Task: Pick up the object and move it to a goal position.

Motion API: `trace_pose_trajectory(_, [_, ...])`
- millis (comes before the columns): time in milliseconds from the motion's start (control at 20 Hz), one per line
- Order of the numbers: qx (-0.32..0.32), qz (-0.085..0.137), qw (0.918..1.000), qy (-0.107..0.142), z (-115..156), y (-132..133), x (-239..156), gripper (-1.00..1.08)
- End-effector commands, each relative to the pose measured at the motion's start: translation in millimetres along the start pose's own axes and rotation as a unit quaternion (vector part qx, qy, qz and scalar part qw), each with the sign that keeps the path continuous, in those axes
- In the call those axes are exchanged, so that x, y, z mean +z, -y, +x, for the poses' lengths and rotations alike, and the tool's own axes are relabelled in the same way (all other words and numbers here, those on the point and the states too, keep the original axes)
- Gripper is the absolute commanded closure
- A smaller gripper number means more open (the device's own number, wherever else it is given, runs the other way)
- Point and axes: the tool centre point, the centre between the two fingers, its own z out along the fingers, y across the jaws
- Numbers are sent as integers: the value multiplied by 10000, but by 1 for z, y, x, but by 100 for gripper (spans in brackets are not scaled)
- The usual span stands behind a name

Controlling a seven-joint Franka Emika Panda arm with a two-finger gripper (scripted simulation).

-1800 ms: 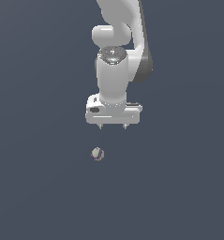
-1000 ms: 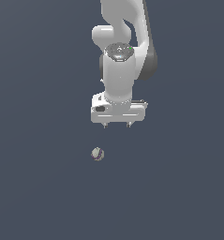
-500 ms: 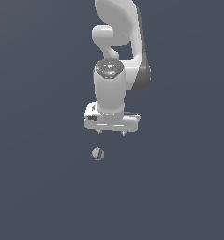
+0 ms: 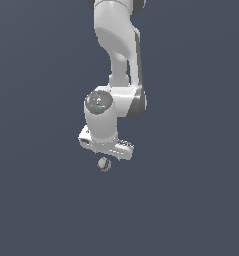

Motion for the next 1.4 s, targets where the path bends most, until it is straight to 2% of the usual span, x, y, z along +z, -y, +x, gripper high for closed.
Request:
trace_pose_trajectory(0, [187,-17,9998,5,7,-7,11,-92])
trace_pose_trajectory(600, [404,-45,9992,21,13,-16,28,-92])
trace_pose_trajectory(1050, [423,-45,9991,18,13,-18,68,-92])
trace_pose_trajectory(1350, [423,-45,9991,18,14,-17,75,-92])
